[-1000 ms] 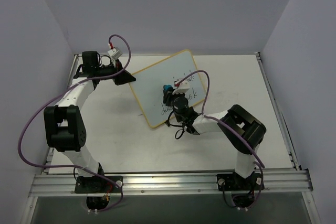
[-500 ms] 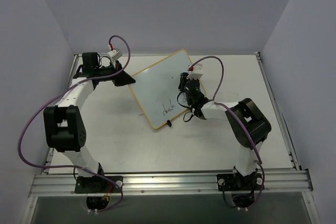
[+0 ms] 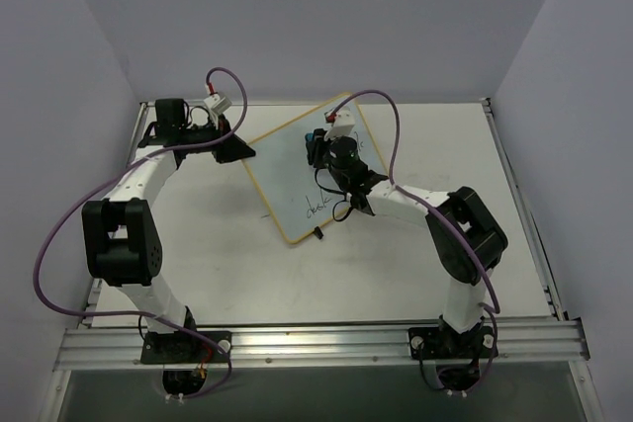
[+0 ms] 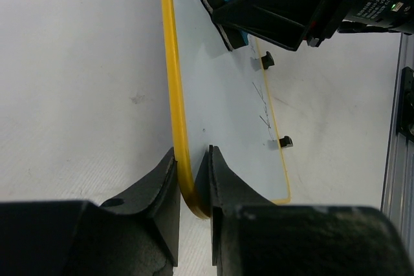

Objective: Erase the whiteboard

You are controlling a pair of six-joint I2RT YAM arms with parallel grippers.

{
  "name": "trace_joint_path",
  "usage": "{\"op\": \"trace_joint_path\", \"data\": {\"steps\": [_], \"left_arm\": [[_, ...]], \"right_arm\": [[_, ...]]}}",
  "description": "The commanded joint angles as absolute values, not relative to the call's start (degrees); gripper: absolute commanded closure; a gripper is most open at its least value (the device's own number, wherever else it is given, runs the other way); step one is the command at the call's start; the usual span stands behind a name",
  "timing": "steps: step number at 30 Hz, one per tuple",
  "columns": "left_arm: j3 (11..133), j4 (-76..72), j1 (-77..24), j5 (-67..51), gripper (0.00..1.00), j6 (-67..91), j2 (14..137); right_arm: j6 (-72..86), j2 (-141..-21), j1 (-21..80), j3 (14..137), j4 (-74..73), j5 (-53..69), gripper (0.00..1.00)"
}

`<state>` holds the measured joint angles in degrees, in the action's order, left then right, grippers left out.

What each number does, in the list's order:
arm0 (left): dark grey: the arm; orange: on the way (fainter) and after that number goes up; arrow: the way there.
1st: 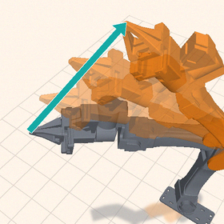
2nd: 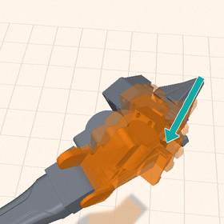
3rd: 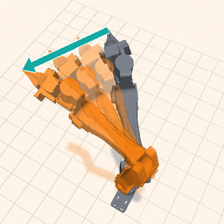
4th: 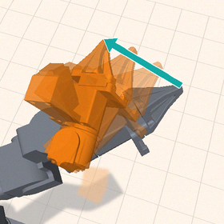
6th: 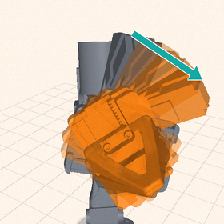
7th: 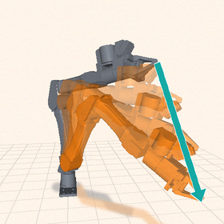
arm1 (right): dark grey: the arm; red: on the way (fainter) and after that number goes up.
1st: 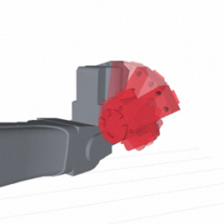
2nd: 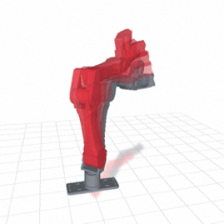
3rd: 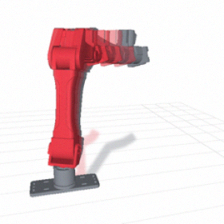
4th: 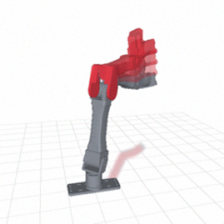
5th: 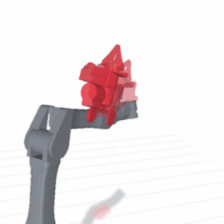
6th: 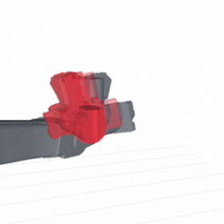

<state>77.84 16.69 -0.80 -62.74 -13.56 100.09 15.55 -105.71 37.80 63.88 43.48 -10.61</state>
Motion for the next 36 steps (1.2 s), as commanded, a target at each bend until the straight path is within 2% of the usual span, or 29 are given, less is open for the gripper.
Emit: {"op": "trace_joint_path", "data": {"steps": [1, 12, 22, 26, 36], "left_arm": [[79.8, 13.5, -2.7, -67.1, 0.98, -21.1, 97.0], [80.1, 13.4, -2.7, -67.1, 0.98, -21.2, 97.3], [80.0, 13.2, -2.8, -67.1, 0.98, -21.3, 96.8], [80.0, 13.3, -3.0, -67.1, 0.98, -21.3, 96.9], [79.6, 13.4, -3.2, -66.6, 0.98, -21.4, 96.3]], "right_arm": [[16.1, -109.4, 35.4, 63.4, 38.8, -7.6, 1.0], [18.8, -110.1, 25.4, 52.2, 41.9, -5.9, 1.0], [23.8, -106.8, 25.2, 47.7, 44.8, -4.6, 1.0], [25.0, -105.1, 29.4, 50.0, 46.0, -3.7, 1.0], [21.7, -108.3, 30.8, 67.1, 35.0, -4.0, 1.0]]}}
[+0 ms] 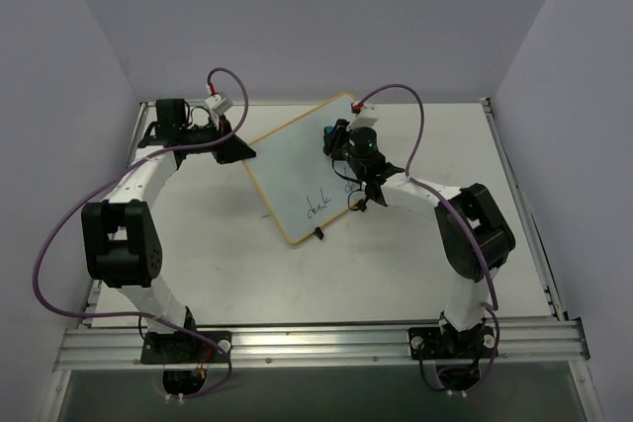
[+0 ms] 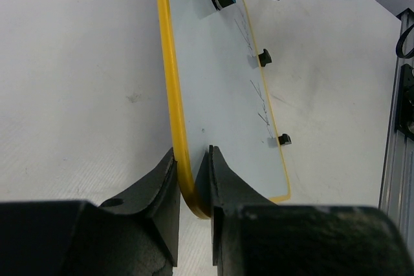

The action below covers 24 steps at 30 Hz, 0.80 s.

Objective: Erase the whiteboard

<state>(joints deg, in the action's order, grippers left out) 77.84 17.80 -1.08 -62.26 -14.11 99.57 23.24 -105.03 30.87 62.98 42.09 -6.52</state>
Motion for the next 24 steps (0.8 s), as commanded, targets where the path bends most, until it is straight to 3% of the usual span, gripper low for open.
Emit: {"op": "trace_joint_path", "data": {"steps": [1, 15, 24], "left_arm": [[79.5, 13.4, -3.2, -66.6, 0.98, -21.5, 96.2], [79.7, 13.1, -3.2, -66.7, 0.98, -21.4, 96.3], [79.7, 13.1, -3.2, -66.5, 0.98, -21.4, 96.3]], "right_arm": [[20.8, -109.0, 30.2, 68.5, 34.4, -4.0, 1.0], [21.8, -110.4, 20.6, 53.7, 40.0, -4.2, 1.0], [22.9, -108.6, 18.2, 57.6, 36.4, -0.2, 1.0]]}}
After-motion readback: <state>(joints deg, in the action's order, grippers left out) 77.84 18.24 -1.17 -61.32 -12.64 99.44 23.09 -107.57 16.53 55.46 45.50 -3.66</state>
